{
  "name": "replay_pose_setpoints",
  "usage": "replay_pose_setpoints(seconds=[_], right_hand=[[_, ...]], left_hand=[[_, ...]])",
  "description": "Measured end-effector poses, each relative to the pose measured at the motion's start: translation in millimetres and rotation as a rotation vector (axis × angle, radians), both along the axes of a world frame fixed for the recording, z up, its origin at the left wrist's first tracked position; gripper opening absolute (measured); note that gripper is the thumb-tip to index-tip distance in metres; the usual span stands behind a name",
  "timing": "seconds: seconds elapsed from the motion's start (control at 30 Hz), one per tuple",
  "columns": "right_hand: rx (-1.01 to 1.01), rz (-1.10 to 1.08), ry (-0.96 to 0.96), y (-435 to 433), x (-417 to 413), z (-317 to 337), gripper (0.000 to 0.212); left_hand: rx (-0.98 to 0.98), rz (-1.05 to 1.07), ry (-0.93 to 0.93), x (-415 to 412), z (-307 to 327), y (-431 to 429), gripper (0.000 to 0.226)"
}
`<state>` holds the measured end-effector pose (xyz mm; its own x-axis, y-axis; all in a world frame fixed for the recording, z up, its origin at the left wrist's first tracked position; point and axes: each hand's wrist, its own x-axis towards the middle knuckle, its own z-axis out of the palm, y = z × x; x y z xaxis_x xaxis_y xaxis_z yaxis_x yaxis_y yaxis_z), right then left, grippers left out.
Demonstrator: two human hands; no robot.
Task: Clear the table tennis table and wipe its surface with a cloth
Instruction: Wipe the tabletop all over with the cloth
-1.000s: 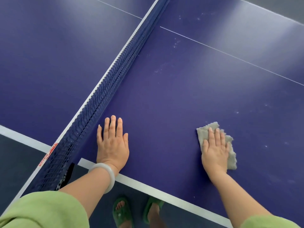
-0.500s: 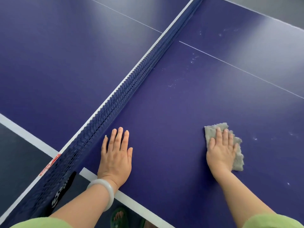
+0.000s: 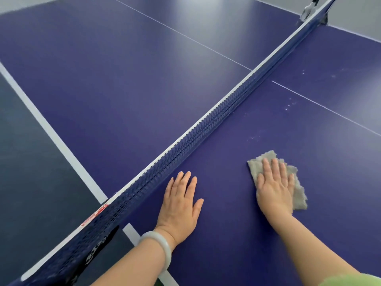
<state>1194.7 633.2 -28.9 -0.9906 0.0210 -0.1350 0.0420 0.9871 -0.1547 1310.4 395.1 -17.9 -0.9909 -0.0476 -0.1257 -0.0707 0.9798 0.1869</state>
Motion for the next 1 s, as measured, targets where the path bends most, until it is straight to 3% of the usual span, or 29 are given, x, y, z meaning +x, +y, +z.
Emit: replay_pose_setpoints(seconds=[0.07, 0.23, 0.43, 0.5, 0.67, 0.73, 0.8, 0.87, 0.93, 1.0], right_hand=[[-0.029, -0.120, -0.028, -6.9, 2.5, 1.6, 0.055], [-0.010, 0.468, 0.056, -56.7, 24.8, 1.2, 0.055], [-0.030, 0.780, 0.019, -102.1, -57.4, 0.9, 0.052], [-0.027, 0.692, 0.035, -86.6, -89.3, -0.2, 0.052], [-0.069, -0.121, -0.017, -3.1, -141.0, 2.3, 0.054], [-0.087, -0.280, -0.026, -11.2, -125.5, 0.8, 0.055], [-0.065, -0.151, 0.053, -46.6, -90.1, -4.1, 0.055], [-0.056, 0.181, 0.132, -87.1, -51.8, -10.3, 0.054], [-0.032, 0.477, 0.106, -105.5, -32.0, -11.9, 0.056], [-0.021, 0.575, 0.070, -87.3, -39.8, -8.3, 0.056]], left_hand=[[-0.042, 0.047, -0.040, -7.7, -1.8, 4.4, 0.065], [-0.069, 0.083, -0.036, -8.4, -2.4, 10.0, 0.065], [-0.107, 0.092, -0.009, -9.4, -3.0, 10.8, 0.064], [-0.105, 0.087, -0.002, -9.1, -5.8, 10.0, 0.064], [-0.110, 0.085, 0.011, -10.2, -7.8, 10.3, 0.063], [-0.113, 0.086, 0.010, -9.5, -8.8, 10.1, 0.063], [-0.109, 0.089, 0.009, -8.6, -8.1, 9.4, 0.063], [-0.107, 0.094, 0.015, -8.8, -6.5, 9.7, 0.062], [-0.117, 0.095, 0.024, -9.1, -6.4, 10.2, 0.062], [-0.115, 0.092, 0.024, -8.4, -5.4, 10.0, 0.062]])
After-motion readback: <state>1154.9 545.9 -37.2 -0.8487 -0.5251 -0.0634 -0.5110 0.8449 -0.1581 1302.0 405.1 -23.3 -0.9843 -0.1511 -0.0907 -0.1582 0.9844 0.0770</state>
